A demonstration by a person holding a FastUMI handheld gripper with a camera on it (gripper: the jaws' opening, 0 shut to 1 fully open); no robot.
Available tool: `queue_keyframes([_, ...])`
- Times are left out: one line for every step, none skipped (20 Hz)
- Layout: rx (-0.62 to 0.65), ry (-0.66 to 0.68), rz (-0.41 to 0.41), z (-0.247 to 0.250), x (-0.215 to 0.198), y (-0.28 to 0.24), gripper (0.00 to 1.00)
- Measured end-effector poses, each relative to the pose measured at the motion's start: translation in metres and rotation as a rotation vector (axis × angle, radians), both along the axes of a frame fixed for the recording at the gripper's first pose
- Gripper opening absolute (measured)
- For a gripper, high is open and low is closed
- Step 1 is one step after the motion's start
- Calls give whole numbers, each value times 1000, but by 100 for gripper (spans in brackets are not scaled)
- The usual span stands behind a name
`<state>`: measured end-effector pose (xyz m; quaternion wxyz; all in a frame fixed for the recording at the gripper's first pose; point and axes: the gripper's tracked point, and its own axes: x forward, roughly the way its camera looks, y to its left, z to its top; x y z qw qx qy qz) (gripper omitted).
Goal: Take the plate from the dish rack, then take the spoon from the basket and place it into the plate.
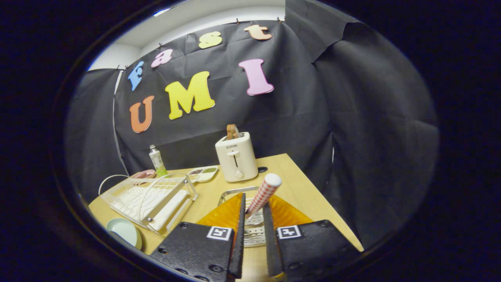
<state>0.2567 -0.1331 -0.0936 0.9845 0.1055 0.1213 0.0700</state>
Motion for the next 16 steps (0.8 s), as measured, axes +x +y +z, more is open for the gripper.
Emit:
queue_keyframes([16, 5, 20, 1, -2, 6, 25])
queue_keyframes([25, 13, 32, 3, -2, 9, 21])
queue_keyframes([25, 19, 35, 4, 0, 10, 16])
queue_keyframes([23, 28, 38, 5, 1, 11, 14])
queue_keyframes([21, 39, 37, 8, 0, 11, 12])
queue_keyframes([20, 34, 31, 13, 0, 9, 11])
queue_keyframes([5, 17, 9, 23, 1, 2, 11])
queue_keyframes([-6, 2, -13, 33, 1, -5, 11])
queue_keyframes([-7, -15, -28, 45, -4, -9, 11])
queue_keyframes([-5, -29, -40, 55, -7, -11, 11])
queue_keyframes([-16, -50, -59, 66, -12, -14, 11])
queue_keyframes([-32, -71, -82, 76, -18, -17, 11])
queue_keyframes([-52, -87, -102, 86, -24, -17, 11])
queue_keyframes([-70, -102, -109, 95, -32, -13, 11])
queue_keyframes([-78, -115, -111, 104, -40, -7, 11])
queue_keyframes([-80, -119, -108, 113, -49, 2, 11])
